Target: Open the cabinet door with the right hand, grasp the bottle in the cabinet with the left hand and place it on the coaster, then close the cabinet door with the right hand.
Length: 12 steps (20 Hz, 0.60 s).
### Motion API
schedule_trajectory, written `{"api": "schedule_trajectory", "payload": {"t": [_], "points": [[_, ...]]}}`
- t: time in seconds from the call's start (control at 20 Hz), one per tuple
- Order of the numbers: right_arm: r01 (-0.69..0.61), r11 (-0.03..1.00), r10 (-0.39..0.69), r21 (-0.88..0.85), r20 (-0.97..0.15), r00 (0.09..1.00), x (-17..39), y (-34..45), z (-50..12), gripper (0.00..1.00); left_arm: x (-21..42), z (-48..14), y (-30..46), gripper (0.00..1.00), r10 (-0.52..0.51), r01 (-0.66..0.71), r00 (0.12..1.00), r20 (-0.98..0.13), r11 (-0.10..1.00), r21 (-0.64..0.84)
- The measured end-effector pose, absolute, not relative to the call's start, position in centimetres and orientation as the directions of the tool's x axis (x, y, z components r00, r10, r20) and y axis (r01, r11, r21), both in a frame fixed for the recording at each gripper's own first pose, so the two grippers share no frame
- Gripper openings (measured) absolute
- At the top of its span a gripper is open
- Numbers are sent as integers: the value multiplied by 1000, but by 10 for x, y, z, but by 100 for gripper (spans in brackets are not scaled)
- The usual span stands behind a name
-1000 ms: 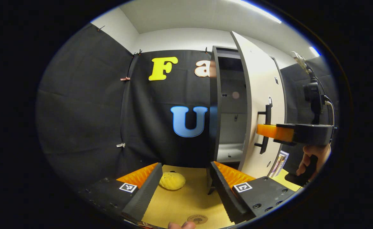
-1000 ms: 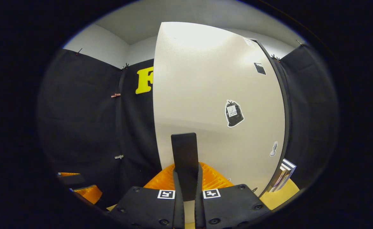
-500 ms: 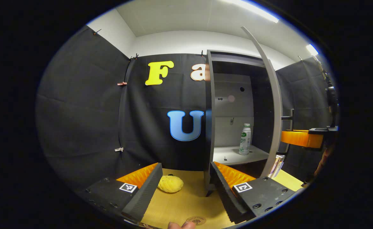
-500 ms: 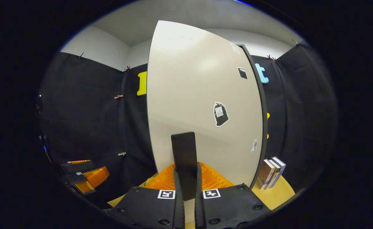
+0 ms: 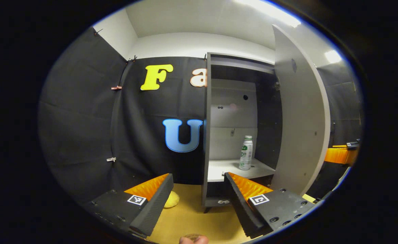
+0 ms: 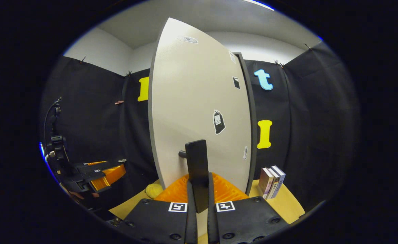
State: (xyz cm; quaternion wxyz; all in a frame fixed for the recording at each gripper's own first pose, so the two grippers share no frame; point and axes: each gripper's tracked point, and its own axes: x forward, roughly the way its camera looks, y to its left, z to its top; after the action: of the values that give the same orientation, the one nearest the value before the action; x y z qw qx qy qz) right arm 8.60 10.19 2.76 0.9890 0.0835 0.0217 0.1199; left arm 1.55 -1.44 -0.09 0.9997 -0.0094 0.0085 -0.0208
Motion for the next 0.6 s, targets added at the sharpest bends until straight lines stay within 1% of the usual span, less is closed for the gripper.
{"api": "schedule_trajectory", "payload": {"t": [0.15,0.2,0.25,0.6], "points": [[-191,968,196,161,-20,980,82,83,28,16,22,-1,-32,94,-76,76,997,-17,997,-20],[-179,971,185,159,-22,983,80,78,28,16,23,-1,-37,92,-86,86,996,-18,996,-20],[-172,973,177,157,-22,984,78,74,28,15,23,-1,-41,94,-92,92,996,-19,996,-19],[-169,975,178,141,-55,982,75,53,23,15,37,-1,-73,95,-136,135,990,-29,991,-20]]}}
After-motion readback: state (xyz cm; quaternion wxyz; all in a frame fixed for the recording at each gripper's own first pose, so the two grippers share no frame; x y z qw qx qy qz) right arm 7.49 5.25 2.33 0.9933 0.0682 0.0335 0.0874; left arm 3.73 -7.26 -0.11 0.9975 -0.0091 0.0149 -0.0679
